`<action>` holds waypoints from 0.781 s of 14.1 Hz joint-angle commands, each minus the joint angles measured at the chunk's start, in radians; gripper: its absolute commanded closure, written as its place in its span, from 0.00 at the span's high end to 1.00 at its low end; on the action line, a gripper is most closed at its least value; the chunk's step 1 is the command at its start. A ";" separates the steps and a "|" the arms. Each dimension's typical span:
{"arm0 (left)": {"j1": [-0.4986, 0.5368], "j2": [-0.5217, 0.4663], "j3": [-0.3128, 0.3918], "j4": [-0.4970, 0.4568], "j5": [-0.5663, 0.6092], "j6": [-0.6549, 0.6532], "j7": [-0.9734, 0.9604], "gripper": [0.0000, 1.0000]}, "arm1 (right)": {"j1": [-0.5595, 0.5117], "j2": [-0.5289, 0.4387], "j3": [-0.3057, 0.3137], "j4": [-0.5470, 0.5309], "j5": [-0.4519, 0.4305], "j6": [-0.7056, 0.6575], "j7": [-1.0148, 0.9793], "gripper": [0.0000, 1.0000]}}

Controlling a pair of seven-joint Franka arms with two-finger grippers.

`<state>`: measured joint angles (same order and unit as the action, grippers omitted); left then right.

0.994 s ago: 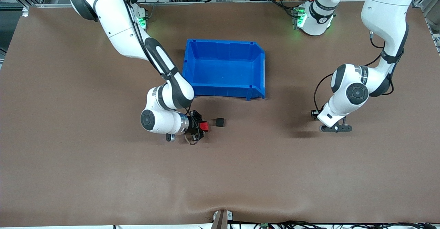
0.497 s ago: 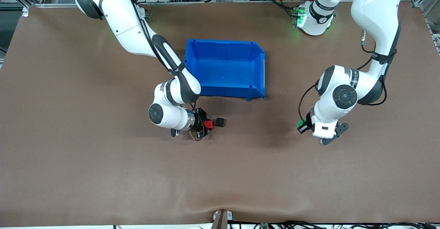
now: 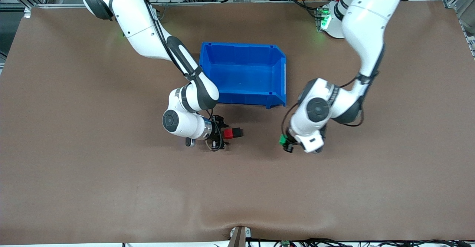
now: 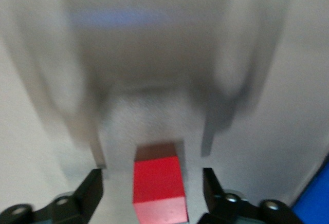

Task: Attach green and red cubes to black cube
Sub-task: 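Place the red cube against the black cube and open the right gripper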

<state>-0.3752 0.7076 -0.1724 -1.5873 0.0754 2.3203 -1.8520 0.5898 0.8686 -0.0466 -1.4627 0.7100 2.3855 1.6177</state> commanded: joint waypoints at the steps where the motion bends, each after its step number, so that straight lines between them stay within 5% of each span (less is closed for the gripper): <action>1: -0.056 0.074 0.005 0.102 -0.014 -0.016 -0.122 0.00 | -0.042 -0.039 -0.028 0.020 -0.096 -0.034 -0.027 1.00; 6: -0.106 0.148 0.005 0.173 -0.088 -0.010 -0.177 0.00 | -0.181 -0.123 -0.047 0.041 -0.312 -0.104 -0.258 1.00; 11: -0.137 0.168 0.004 0.176 -0.120 -0.002 -0.173 0.00 | -0.343 -0.218 -0.116 0.099 -0.366 -0.447 -0.742 1.00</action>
<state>-0.4906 0.8615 -0.1746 -1.4411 -0.0277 2.3218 -2.0154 0.2902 0.7039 -0.1475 -1.3787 0.3833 2.0573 1.0246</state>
